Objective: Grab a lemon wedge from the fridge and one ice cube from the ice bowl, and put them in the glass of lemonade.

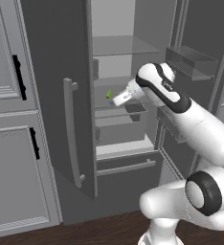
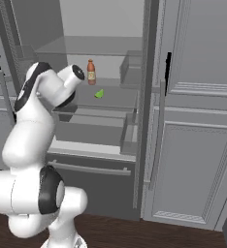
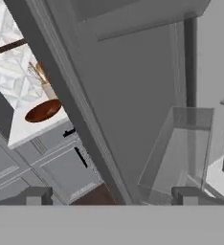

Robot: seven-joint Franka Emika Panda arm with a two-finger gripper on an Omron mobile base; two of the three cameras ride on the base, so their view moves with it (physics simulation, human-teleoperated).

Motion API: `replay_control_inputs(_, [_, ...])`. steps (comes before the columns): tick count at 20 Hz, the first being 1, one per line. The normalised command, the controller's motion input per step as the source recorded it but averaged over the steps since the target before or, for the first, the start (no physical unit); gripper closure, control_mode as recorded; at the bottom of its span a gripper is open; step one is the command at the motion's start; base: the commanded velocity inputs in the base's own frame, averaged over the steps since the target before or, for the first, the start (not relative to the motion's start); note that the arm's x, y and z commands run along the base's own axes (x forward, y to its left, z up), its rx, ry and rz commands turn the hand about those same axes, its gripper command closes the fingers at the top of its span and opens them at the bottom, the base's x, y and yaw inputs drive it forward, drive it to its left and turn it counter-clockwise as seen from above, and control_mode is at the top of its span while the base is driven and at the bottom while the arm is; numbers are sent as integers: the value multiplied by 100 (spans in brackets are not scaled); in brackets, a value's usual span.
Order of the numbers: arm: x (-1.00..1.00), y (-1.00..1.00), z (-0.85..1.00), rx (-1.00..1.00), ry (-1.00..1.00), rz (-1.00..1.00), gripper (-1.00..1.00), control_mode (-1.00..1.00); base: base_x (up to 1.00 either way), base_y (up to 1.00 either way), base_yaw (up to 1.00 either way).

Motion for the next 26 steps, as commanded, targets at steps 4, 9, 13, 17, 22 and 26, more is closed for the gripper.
replay_control_inputs(4, [66, 23, -14, 2, 7, 33, -100, -100, 0, 0, 0])
replay_control_inputs(9, [35, 39, -18, 1, -5, 16, -100, -100, 0, 0, 0])
replay_control_inputs(13, [9, 57, -33, 6, -11, 10, -100, -100, 0, 0, 0])
replay_control_inputs(17, [-20, 71, -40, 7, -13, 3, -100, -100, 0, 0, 0])
replay_control_inputs(22, [-10, 97, -18, 4, -11, 0, -100, -100, 0, 0, 0])
replay_control_inputs(26, [-21, 100, -5, 0, -12, 0, -100, -100, 0, 0, 0])
